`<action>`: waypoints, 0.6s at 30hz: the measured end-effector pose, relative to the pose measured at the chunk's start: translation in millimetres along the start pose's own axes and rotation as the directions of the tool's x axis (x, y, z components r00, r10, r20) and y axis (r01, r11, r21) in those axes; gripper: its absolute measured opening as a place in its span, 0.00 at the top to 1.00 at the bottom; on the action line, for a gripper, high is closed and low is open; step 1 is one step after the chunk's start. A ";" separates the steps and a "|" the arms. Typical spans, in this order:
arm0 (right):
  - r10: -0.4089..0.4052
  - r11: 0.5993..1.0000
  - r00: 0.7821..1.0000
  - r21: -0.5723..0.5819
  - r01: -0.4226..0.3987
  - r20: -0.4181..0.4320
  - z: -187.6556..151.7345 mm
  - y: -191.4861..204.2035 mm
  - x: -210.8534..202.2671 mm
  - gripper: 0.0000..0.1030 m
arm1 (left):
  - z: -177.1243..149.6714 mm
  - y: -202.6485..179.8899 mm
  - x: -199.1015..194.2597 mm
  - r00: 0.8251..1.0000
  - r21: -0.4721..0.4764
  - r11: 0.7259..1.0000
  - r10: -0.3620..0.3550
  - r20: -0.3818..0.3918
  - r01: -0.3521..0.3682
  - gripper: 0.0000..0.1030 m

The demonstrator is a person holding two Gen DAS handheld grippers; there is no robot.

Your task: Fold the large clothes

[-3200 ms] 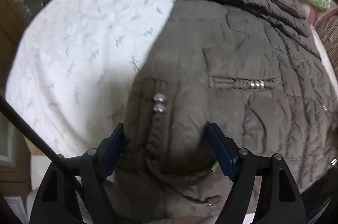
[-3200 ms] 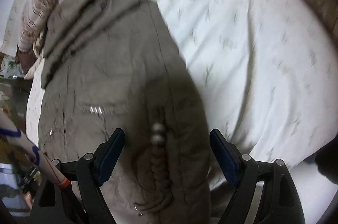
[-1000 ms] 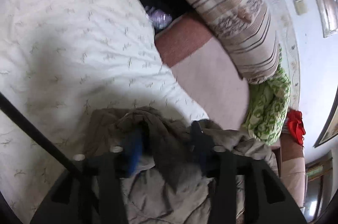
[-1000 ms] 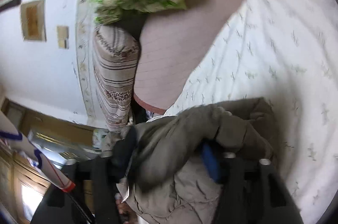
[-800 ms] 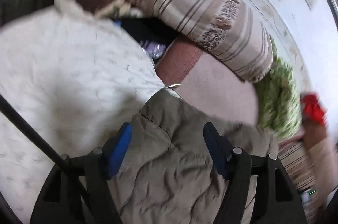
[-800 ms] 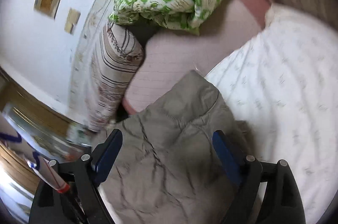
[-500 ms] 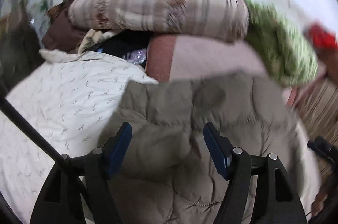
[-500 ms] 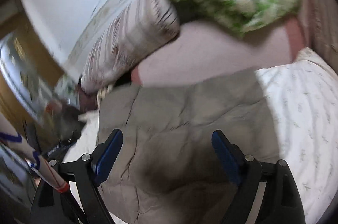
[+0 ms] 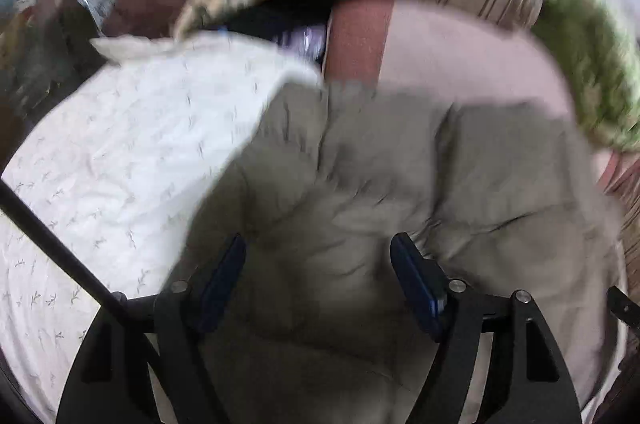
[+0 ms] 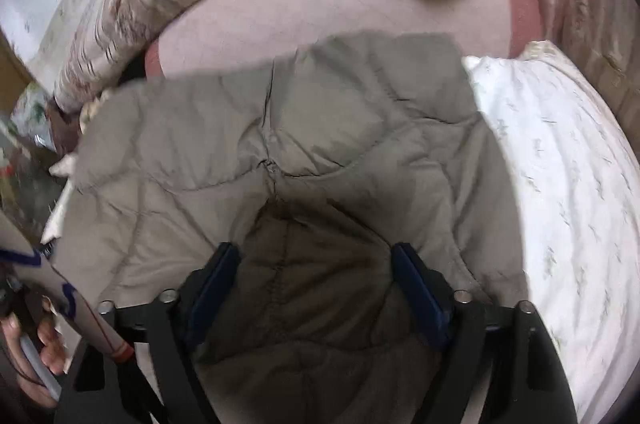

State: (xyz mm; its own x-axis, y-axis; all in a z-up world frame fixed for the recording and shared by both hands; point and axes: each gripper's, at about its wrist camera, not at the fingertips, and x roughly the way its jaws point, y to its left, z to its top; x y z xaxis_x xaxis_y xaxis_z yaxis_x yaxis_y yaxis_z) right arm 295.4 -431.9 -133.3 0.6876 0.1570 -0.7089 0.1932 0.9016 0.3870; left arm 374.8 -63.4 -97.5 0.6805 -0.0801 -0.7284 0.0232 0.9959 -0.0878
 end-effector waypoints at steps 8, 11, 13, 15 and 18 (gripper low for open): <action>-0.052 0.991 0.998 0.125 0.047 0.037 8.2 -61.9 -24.5 0.12 | 5.9 11.4 0.1 0.994 0.103 0.989 0.105 0.031 -0.108 0.27; -0.050 0.984 0.999 0.173 0.050 -0.005 12.5 -90.0 -4.1 0.12 | 9.2 34.9 24.5 0.987 0.072 0.986 0.153 -0.048 -0.149 0.27; -0.023 0.977 0.998 0.213 0.034 -0.055 10.2 -104.2 11.4 0.18 | 11.7 52.5 34.5 0.970 0.068 0.969 0.242 -0.028 -0.240 0.27; 0.094 0.959 0.992 0.277 -0.067 -0.084 4.7 -115.9 20.9 0.41 | 14.2 68.2 43.1 0.953 0.064 0.952 0.301 -0.043 -0.298 0.27; 0.138 0.945 0.988 0.308 -0.110 -0.070 3.0 -115.9 16.3 0.63 | 17.1 87.9 53.9 0.973 -0.010 0.980 0.197 -0.123 -0.200 0.27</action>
State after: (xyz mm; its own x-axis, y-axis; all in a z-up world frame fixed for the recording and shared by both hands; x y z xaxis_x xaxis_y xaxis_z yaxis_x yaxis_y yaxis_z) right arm 286.3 -535.1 -187.9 0.6572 0.3075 -0.6881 0.3221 0.7108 0.6253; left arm 426.0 20.6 -132.9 0.5762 0.1128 -0.8095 -0.1205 0.9913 0.0524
